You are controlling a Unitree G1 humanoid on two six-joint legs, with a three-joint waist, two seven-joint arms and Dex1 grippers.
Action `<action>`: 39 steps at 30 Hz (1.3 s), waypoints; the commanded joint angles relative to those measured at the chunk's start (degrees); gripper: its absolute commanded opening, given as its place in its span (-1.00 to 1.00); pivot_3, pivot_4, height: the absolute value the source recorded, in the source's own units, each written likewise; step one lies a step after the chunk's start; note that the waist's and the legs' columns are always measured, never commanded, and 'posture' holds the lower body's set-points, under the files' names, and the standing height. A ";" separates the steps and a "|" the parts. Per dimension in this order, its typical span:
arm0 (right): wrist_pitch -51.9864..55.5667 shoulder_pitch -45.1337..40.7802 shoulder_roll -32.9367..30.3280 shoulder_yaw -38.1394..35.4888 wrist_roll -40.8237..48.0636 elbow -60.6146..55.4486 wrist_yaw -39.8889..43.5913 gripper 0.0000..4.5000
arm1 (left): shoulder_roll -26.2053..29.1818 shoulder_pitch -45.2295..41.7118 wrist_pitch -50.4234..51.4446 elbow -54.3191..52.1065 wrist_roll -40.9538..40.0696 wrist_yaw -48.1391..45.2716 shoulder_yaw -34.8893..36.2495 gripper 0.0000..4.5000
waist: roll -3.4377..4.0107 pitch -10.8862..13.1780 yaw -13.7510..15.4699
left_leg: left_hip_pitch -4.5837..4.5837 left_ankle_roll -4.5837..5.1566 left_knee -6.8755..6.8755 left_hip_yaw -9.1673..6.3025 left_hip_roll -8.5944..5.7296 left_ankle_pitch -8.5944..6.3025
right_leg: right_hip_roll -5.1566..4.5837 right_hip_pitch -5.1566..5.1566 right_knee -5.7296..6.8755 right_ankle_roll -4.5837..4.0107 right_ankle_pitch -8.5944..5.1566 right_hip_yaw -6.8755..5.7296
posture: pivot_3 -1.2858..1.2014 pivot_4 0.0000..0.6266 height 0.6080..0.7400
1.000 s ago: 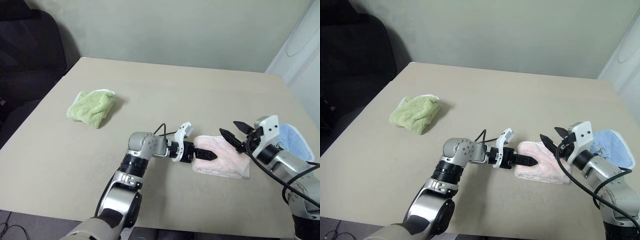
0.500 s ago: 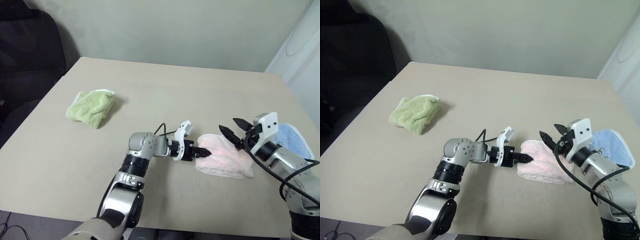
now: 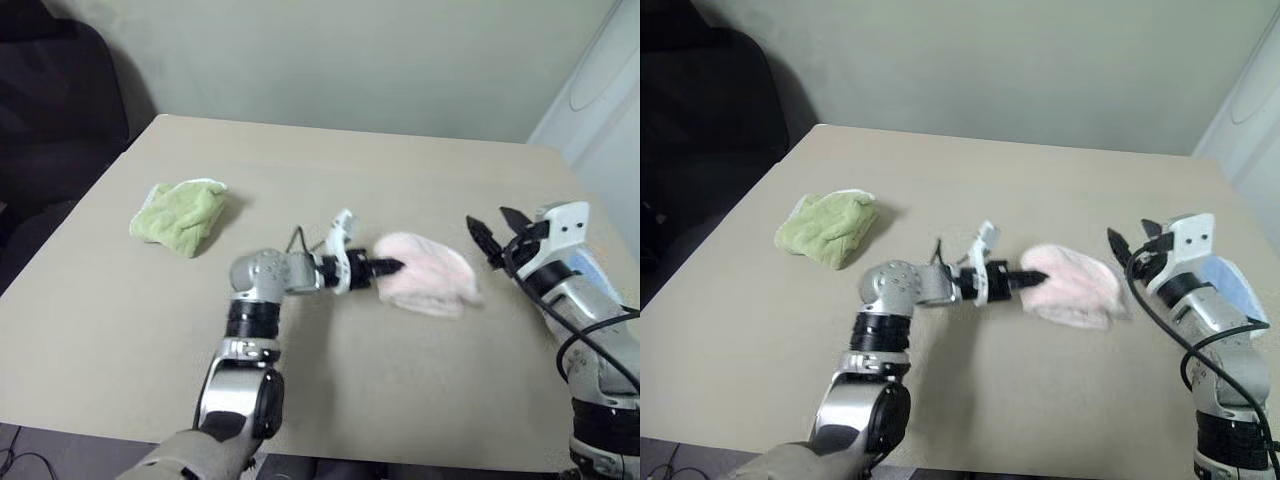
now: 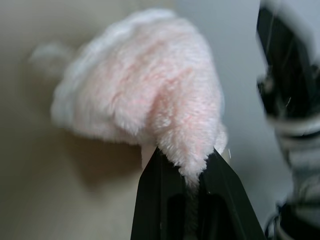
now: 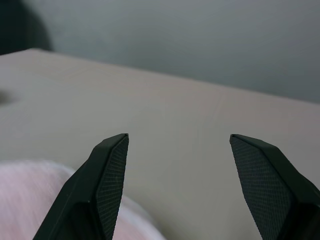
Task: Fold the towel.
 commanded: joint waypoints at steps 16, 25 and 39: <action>-4.65 -5.54 1.30 0.05 -1.66 4.94 -1.72 0.51 | 38.15 -17.01 -34.96 31.63 7.48 -0.80 15.02 -0.99 | -0.07 0.04 -0.53 | -0.10 -0.14 -0.46 -0.16 -0.04 0.06 | 0.04 -0.40 -0.06 -0.22 0.15 -0.01 | 0.03 -0.52 1.00; -4.88 -5.41 1.40 0.58 -1.58 5.21 -1.26 0.51 | 38.21 -2.97 -37.98 34.57 7.14 -0.85 17.30 -0.99 | -0.14 0.02 -0.46 | -0.20 -0.32 -0.52 -0.28 -0.04 0.14 | 0.04 -0.49 -0.01 -0.43 0.20 -0.10 | 0.03 -0.52 1.00; -5.04 -3.84 2.62 3.30 -2.03 4.29 -0.85 0.51 | 38.26 2.94 -38.43 32.43 2.07 -0.71 23.24 0.98 | -0.22 -0.01 -0.72 | -0.18 -0.61 -0.57 -0.34 -0.01 0.11 | 0.17 -0.57 0.01 -0.55 0.28 -0.15 | 0.03 -0.52 1.00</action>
